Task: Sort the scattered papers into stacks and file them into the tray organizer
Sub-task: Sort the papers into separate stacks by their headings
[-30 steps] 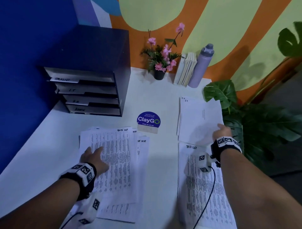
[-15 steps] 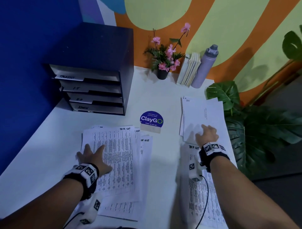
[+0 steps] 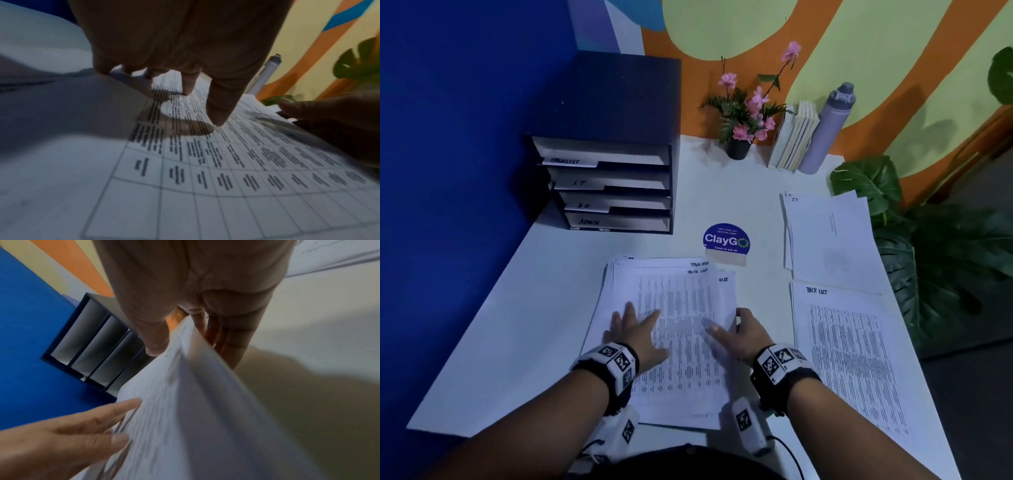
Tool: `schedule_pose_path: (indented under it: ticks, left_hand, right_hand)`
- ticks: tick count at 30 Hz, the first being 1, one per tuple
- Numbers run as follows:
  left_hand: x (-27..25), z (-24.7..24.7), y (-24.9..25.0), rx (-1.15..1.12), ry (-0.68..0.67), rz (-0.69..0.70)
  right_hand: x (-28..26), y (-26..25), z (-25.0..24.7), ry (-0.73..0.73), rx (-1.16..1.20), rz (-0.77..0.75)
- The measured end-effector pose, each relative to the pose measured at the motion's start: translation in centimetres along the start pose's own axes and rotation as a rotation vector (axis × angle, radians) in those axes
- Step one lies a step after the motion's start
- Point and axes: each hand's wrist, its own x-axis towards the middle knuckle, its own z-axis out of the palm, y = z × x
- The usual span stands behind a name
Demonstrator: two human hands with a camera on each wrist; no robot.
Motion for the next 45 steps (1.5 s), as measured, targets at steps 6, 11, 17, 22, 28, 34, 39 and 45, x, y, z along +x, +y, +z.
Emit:
schedule_pose_path:
  ticks: [6, 11, 17, 22, 28, 34, 39, 45]
  left_hand:
    - [-0.6, -0.1, -0.1, -0.308, 0.125, 0.238]
    - [0.9, -2.6, -2.1, -0.542, 0.333, -0.093]
    - [1.8, -3.0, -4.1, -0.902, 0.160, -0.040]
    - [1.9, -1.8, -4.2, -0.868, 0.164, -0.071]
    - [1.5, -2.2, -4.2, -0.314, 0.252, -0.068]
    - [1.5, -2.3, -3.1, -0.621, 0.223, 0.081]
    - [1.1, -3.0, -2.7, -0.733, 0.285, 0.060]
    - [1.2, -3.6, -3.6, -0.769, 0.347, -0.002]
  right_hand:
    - [-0.3, -0.9, 0.4, 0.260, -0.081, -0.086]
    - [-0.3, -1.3, -0.2, 0.282, 0.301, -0.097]
    - [0.0, -1.7, -0.6, 0.298, 0.383, -0.112]
    - [0.4, -0.8, -0.7, 0.304, 0.221, 0.000]
    - [0.2, 1.1, -1.9, 0.378, 0.345, 0.093]
    - [-0.7, 1.2, -2.4, 0.312, 0.470, 0.021]
    - [0.1, 1.2, -2.3, 0.296, 0.356, -0.015]
    - [0.1, 1.4, -2.8, 0.303, 0.589, -0.015]
